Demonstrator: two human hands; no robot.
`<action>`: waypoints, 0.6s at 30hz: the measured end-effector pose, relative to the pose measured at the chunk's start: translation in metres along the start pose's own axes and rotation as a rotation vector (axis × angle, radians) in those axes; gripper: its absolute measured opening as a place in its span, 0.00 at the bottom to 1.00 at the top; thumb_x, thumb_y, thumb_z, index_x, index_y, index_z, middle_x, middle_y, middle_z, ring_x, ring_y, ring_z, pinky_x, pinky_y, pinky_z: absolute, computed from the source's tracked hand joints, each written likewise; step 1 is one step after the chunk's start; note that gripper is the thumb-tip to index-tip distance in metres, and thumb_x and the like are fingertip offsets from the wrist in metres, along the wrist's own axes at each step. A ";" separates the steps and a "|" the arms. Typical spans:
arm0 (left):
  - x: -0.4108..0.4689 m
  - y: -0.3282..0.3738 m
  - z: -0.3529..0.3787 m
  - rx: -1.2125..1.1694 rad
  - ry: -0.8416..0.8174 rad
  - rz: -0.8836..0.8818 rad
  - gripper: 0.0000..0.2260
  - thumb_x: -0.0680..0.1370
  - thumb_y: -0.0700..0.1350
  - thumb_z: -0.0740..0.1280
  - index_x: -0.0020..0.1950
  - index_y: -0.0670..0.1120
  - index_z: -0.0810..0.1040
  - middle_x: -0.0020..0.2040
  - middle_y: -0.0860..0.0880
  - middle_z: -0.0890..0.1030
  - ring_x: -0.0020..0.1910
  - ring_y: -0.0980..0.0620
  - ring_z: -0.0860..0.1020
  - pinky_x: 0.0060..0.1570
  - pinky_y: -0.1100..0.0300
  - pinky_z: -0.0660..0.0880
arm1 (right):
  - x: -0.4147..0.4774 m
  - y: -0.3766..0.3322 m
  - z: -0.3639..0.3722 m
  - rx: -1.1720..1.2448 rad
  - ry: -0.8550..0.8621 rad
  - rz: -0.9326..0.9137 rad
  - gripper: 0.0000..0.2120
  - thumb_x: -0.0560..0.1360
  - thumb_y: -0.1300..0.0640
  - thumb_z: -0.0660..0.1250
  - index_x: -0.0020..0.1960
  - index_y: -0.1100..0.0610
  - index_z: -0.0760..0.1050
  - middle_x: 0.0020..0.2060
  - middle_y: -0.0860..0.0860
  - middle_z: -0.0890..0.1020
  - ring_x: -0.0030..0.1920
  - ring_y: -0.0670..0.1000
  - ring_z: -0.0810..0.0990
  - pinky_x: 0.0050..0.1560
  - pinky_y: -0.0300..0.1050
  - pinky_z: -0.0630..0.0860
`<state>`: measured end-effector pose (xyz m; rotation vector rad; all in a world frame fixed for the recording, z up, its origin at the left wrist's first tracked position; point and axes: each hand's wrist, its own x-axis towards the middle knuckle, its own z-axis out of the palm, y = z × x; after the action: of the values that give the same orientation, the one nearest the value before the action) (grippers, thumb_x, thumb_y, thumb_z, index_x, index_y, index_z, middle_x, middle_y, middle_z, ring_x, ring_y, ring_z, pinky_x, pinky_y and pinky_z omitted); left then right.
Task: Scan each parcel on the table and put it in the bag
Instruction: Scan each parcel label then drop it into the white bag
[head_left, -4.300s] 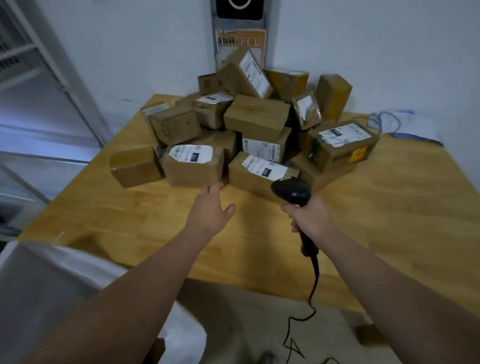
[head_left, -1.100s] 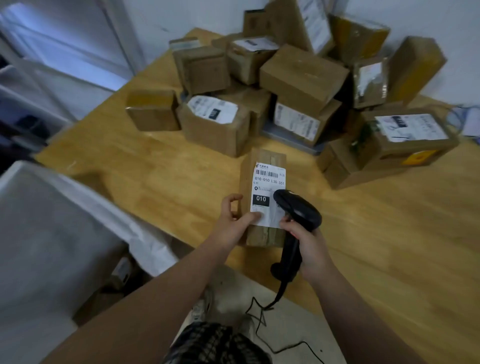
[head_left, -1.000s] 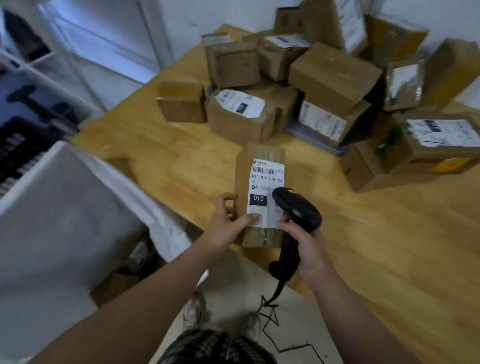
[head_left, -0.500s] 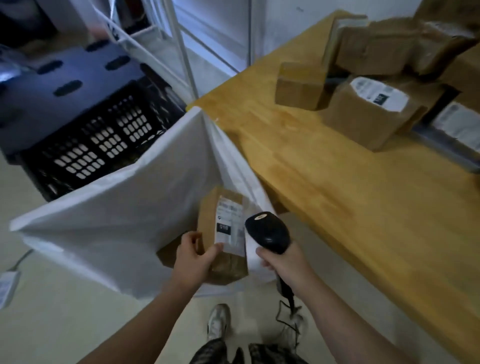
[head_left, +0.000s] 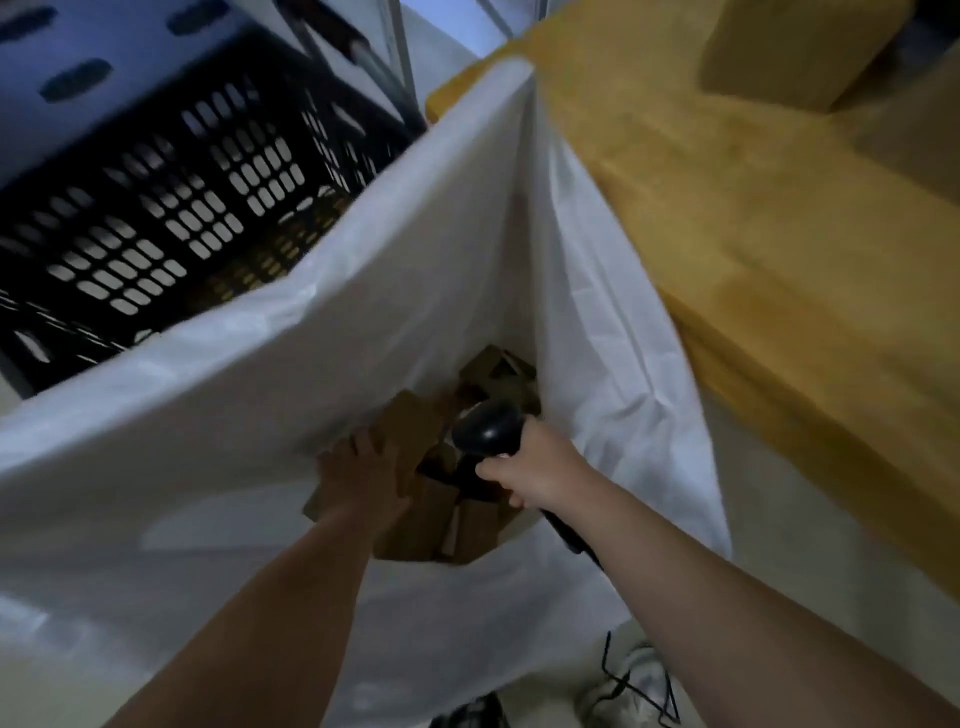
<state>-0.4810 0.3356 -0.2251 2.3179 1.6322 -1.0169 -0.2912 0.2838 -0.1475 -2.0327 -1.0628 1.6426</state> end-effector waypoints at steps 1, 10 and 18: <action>0.011 -0.003 0.015 0.023 0.006 -0.014 0.34 0.75 0.62 0.65 0.74 0.47 0.58 0.70 0.39 0.62 0.67 0.39 0.66 0.62 0.48 0.66 | 0.013 0.008 0.006 -0.029 -0.008 0.016 0.15 0.75 0.54 0.69 0.59 0.54 0.71 0.43 0.50 0.78 0.39 0.50 0.78 0.35 0.41 0.76; 0.061 -0.011 0.106 0.056 -0.134 -0.055 0.28 0.80 0.55 0.59 0.76 0.46 0.56 0.74 0.39 0.58 0.73 0.39 0.59 0.68 0.44 0.60 | 0.076 0.053 0.050 0.047 0.011 0.115 0.08 0.76 0.56 0.69 0.46 0.52 0.69 0.38 0.50 0.77 0.33 0.47 0.76 0.25 0.34 0.72; 0.053 0.002 0.070 -0.017 -0.005 0.059 0.19 0.81 0.49 0.57 0.71 0.45 0.65 0.69 0.40 0.67 0.66 0.40 0.66 0.62 0.48 0.66 | 0.046 0.045 0.044 -0.048 0.096 0.098 0.15 0.74 0.54 0.70 0.58 0.55 0.71 0.42 0.50 0.77 0.44 0.53 0.80 0.39 0.43 0.78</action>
<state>-0.5005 0.3440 -0.3102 2.3362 1.5546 -0.9920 -0.3137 0.2773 -0.2216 -2.2027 -0.9937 1.5622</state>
